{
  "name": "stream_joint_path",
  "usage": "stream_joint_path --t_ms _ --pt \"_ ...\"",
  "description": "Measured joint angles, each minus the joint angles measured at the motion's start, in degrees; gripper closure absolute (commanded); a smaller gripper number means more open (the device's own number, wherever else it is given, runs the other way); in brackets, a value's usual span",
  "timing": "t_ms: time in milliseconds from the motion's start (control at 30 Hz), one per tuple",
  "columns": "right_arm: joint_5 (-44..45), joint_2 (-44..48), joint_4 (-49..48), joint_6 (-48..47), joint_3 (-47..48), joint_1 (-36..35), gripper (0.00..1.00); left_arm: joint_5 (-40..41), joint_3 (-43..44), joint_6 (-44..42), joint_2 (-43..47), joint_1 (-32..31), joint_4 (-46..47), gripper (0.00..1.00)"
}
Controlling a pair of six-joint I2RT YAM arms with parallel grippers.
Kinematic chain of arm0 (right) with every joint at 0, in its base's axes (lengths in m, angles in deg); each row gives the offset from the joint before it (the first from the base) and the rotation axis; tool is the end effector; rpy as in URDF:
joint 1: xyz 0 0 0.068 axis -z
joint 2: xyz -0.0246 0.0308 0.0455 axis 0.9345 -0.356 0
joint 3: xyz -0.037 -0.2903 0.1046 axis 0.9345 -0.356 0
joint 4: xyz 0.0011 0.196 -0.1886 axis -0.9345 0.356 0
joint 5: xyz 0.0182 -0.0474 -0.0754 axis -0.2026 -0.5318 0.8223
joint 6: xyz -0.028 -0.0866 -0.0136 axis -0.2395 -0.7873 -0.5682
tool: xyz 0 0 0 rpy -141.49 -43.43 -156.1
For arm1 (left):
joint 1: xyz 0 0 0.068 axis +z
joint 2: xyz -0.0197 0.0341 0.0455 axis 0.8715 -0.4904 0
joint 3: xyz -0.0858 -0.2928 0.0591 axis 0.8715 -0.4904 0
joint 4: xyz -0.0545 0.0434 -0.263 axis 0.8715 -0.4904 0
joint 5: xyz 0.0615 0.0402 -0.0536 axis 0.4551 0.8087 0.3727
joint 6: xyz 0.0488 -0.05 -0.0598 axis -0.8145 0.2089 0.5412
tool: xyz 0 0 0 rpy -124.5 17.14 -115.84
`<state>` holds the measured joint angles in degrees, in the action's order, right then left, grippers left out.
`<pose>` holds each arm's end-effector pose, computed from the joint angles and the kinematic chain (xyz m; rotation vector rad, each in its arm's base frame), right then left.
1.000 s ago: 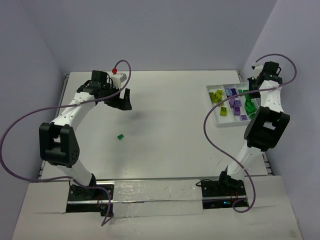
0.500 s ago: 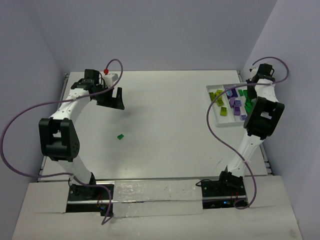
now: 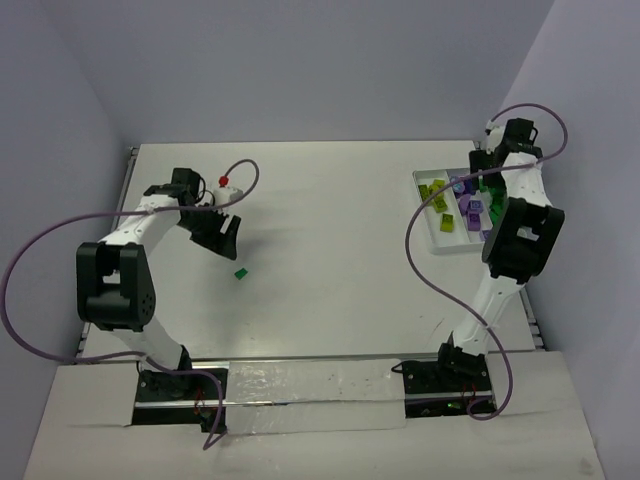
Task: Sort the legos into containers by color
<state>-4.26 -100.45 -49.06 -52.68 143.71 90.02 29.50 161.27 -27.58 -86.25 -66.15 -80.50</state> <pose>0.4973 -0.1880 0.2376 -0.0231 2.5184 -0.2841 0.3536 -0.0690 0.2138 0.7338 2.6513 -0.5428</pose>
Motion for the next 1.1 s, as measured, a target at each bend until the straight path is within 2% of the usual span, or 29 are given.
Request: stream_joint_path --t_ms 200,400,700,1100 --pt "-4.22 11.55 2.27 1.98 -4.17 -7.61 0.12 -0.36 -7.65 -8.29 5.15 -0.05 -1.94 0.29" --pt "-8.58 17.75 3.24 4.74 -4.51 -14.34 0.11 -0.31 -12.03 -10.81 6.90 -1.68 -0.05 0.31" --pt "-10.04 17.92 5.92 6.99 -5.97 -14.51 0.11 3.41 -15.10 -8.21 6.85 -6.39 5.77 0.31" --pt "-11.76 18.11 6.94 7.65 -7.79 -14.51 0.11 8.48 -15.32 -4.03 4.49 -11.23 12.68 0.45"
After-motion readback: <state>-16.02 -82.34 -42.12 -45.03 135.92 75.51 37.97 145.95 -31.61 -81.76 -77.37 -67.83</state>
